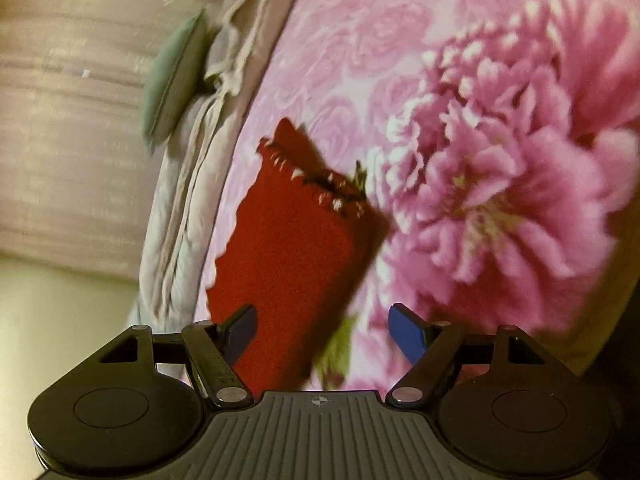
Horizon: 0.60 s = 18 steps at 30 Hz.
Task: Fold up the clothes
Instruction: 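Grasp the folded sweater's end with the right gripper and lift it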
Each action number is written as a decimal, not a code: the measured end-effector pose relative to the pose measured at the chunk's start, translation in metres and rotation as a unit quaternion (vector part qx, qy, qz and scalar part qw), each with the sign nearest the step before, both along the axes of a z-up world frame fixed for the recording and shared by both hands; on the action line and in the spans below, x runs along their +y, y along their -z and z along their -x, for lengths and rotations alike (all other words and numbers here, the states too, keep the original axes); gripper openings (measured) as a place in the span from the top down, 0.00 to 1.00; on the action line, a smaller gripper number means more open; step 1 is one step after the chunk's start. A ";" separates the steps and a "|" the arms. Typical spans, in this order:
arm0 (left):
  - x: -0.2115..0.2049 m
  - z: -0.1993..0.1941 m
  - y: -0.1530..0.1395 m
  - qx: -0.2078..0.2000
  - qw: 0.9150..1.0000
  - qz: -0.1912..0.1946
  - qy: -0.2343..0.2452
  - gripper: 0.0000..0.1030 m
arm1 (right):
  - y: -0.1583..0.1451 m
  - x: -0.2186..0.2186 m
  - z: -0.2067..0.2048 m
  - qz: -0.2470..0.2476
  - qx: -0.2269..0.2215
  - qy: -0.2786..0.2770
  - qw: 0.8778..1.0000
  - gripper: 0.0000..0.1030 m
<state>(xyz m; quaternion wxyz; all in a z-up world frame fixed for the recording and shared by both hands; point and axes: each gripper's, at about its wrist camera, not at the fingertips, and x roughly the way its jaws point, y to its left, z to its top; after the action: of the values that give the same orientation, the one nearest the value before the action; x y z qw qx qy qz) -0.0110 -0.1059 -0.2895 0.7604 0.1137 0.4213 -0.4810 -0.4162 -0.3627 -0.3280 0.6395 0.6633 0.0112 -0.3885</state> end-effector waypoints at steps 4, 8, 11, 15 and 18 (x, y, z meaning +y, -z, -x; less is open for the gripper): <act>-0.010 -0.025 0.008 0.019 1.000 0.005 -0.019 0.65 | 0.021 -0.022 -0.018 -0.023 0.005 0.040 0.999 0.36; -0.026 -0.038 0.016 0.018 0.999 0.004 -0.027 0.65 | 0.041 -0.041 -0.032 -0.012 -0.003 0.088 0.996 0.53; -0.039 -0.048 0.023 0.025 0.999 0.007 -0.036 0.65 | 0.054 -0.058 -0.032 0.005 -0.005 0.109 0.994 0.89; -0.050 -0.059 0.025 0.037 0.998 0.023 -0.048 0.65 | 0.053 -0.084 -0.021 0.060 0.009 0.055 0.997 0.91; -0.057 -0.066 0.024 0.050 0.996 0.035 -0.057 0.65 | 0.040 -0.118 -0.014 0.101 0.030 0.003 0.994 0.92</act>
<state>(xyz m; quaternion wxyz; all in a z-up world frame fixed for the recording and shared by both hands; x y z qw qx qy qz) 0.0550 -0.1624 -0.3130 0.7684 0.0384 0.4473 -0.4561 -0.4023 -0.4806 -0.3675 0.7016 0.5831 -0.0106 -0.4095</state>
